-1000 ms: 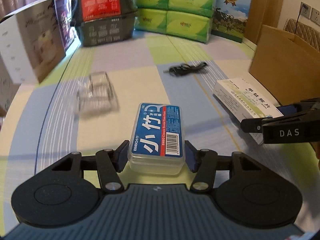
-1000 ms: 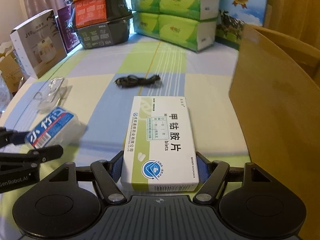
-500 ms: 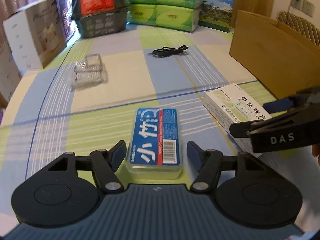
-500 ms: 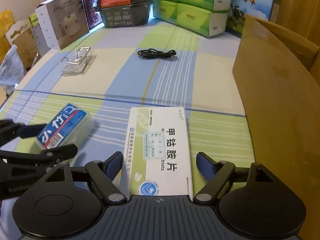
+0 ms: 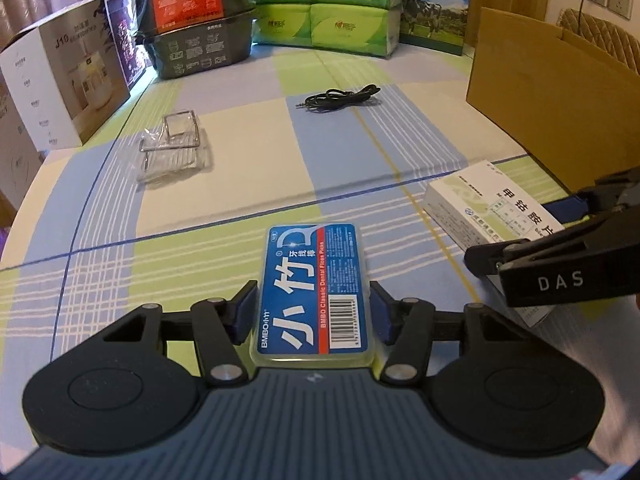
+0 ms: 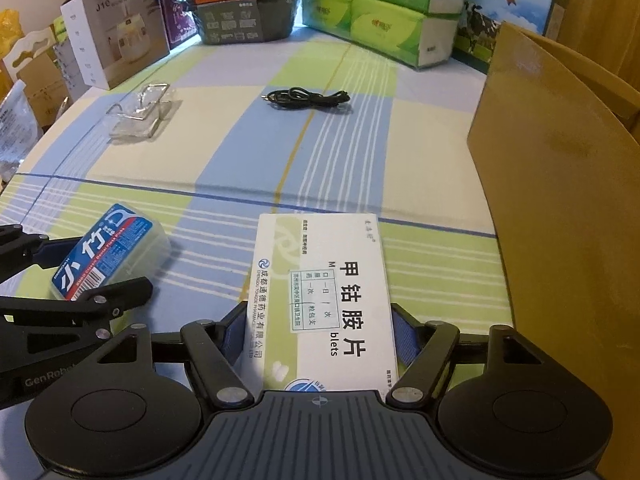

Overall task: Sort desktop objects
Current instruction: 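Carry the floss box and tablet box with both tools over the cardboard box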

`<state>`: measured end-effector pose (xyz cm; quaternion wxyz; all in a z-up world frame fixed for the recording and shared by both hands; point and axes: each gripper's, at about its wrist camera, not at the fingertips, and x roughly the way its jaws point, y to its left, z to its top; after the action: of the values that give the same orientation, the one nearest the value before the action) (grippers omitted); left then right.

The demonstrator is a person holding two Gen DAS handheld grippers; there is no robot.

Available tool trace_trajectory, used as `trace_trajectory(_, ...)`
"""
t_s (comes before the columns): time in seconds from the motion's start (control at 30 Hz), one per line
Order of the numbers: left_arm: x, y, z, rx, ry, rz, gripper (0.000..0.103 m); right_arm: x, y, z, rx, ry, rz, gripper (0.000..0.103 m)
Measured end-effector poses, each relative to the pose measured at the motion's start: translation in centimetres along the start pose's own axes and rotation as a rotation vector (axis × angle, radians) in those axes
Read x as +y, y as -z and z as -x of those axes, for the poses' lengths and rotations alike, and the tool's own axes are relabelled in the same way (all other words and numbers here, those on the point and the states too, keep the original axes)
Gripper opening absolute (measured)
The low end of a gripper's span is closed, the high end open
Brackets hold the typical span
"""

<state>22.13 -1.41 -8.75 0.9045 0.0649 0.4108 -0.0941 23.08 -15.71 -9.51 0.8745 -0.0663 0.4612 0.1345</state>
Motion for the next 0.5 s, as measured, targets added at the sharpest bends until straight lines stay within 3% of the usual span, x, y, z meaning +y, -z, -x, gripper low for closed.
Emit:
trace_trajectory(0.3, 0.6, -0.5, 2.3, -0.047, 0.034, 0.070, 0.051, -1.0, -0.1, 3.7, -0.110, 0.018, -0.051, 0.068)
trace_trajectory(0.5, -0.5, 1.3, 4.5, -0.040, 0.026, 0.108, 0.052, -0.7, 2.9, 7.3, -0.138, 0.005, -0.084, 0.068)
